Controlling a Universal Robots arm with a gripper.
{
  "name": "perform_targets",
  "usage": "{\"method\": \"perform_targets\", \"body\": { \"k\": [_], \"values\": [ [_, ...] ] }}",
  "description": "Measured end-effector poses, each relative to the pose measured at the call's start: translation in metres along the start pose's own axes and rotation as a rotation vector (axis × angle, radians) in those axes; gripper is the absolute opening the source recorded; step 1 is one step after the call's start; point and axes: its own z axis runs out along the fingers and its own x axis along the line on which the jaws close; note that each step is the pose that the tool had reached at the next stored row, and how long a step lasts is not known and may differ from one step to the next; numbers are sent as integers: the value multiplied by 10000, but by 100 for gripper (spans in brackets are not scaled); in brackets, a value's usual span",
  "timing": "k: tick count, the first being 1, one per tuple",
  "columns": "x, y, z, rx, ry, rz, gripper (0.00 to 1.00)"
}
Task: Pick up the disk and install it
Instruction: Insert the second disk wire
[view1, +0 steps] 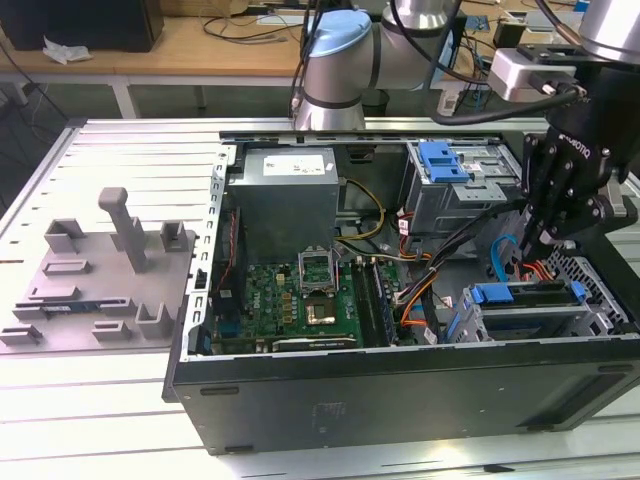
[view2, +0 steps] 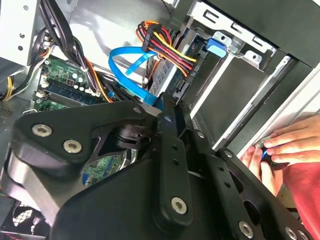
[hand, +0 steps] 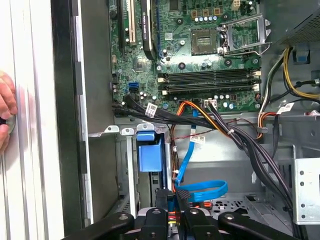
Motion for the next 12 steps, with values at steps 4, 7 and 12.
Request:
{"method": "perform_targets", "body": {
  "k": [4,7,12],
  "values": [
    [20,-1,9,-2,-38,0,21],
    [22,-1,17,-4,-63,-1,20],
    [22,-1,25,-6,-106,0,16]
  ]
}}
